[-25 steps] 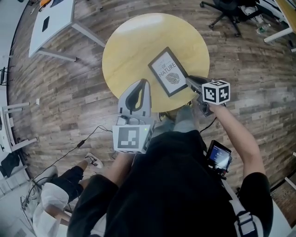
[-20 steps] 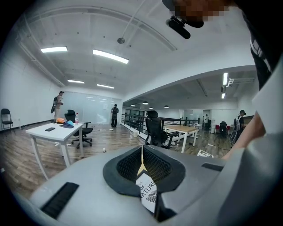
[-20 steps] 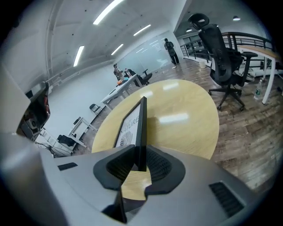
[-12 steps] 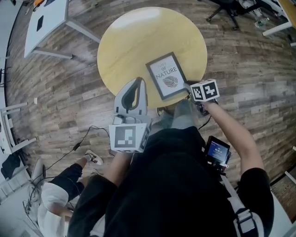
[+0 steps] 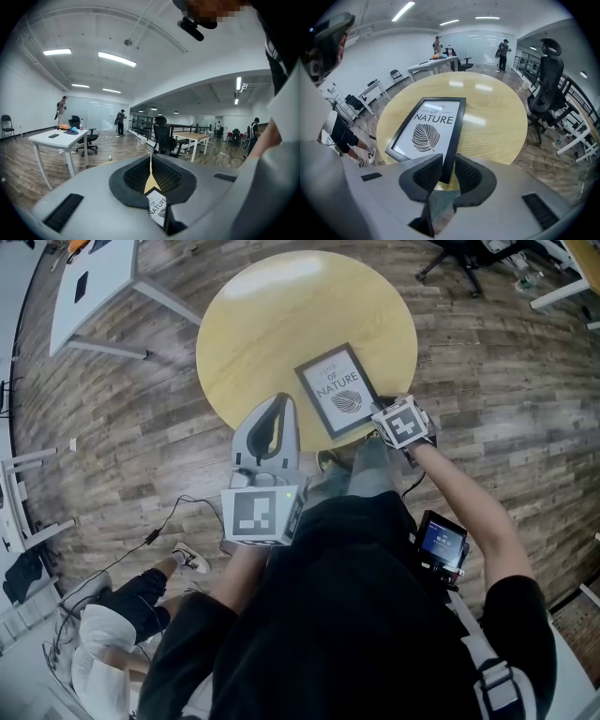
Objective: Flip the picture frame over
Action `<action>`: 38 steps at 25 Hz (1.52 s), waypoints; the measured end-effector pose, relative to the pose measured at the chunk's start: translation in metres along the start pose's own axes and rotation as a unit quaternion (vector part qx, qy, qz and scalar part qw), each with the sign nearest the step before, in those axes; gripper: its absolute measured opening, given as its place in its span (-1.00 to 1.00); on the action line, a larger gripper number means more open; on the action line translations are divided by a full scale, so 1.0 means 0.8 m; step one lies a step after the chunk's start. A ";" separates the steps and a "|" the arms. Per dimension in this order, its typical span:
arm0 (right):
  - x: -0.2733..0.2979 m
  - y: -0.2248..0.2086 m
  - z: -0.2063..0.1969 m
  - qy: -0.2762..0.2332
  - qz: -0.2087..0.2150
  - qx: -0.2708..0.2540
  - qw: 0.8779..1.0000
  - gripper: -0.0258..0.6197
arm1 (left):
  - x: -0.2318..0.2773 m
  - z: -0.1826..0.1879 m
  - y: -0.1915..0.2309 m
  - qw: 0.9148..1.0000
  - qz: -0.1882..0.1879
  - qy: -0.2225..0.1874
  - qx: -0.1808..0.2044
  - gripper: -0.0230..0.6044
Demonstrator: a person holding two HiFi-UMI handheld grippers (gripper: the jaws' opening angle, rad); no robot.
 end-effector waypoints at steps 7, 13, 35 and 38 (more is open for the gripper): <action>-0.024 0.003 0.019 -0.040 -0.006 -0.021 0.999 -0.66 | -0.008 0.004 -0.007 1.000 -0.011 -0.011 0.007 -0.83; -0.086 0.015 0.070 -0.136 -0.015 -0.028 0.990 -0.66 | -0.009 0.014 -0.016 0.999 -0.030 -0.032 0.016 -0.83; -0.322 0.069 0.187 -0.432 -0.043 -0.101 0.895 -0.86 | -0.001 0.069 -0.028 0.994 -0.069 -0.083 0.023 -0.83; -0.331 0.080 0.181 -0.454 -0.030 -0.121 0.882 -0.86 | -0.002 0.073 -0.032 0.994 -0.067 -0.082 0.021 -0.83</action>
Point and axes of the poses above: the fingertips, and each gripper's own axes: x forward along the fingers, y to its left, z out of its top, the point moved 8 cm from there along -x, backward along the fingers, and after that the axes turned 6 degrees about -x, right-handed, at the moved point
